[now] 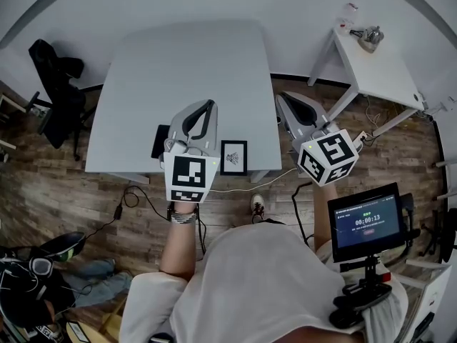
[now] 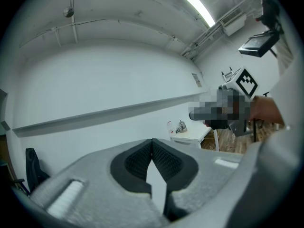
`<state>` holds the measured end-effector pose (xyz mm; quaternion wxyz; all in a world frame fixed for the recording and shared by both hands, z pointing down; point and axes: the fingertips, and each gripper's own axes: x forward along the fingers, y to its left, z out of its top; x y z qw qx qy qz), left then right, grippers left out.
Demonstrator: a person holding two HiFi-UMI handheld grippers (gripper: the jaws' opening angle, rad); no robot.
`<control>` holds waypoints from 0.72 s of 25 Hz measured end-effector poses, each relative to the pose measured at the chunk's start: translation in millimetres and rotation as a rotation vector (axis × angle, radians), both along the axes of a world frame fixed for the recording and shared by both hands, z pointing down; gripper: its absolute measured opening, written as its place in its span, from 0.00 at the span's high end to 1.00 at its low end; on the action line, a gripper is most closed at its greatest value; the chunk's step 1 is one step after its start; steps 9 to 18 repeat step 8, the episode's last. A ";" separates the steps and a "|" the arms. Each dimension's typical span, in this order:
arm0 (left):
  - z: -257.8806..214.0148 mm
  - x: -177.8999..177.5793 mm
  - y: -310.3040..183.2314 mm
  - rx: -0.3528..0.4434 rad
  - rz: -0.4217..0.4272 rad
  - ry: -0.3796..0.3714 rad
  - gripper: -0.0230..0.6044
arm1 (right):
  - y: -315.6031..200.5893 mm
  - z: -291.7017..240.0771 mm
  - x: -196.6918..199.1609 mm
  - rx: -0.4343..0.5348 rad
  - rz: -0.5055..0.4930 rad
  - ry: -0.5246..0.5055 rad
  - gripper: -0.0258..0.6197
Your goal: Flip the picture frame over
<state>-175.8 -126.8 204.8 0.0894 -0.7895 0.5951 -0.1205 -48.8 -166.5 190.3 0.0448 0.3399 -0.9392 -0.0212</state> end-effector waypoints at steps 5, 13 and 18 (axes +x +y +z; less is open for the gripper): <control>2.4 5.5 -0.3 -0.009 0.018 -0.014 0.96 | -1.4 -3.9 0.8 0.011 0.005 -0.007 0.96; 3.7 9.8 -0.5 -0.010 0.033 -0.020 0.96 | -1.7 -3.4 -0.8 0.012 0.003 -0.004 0.96; 3.7 9.8 -0.5 -0.010 0.033 -0.020 0.96 | -1.7 -3.4 -0.8 0.012 0.003 -0.004 0.96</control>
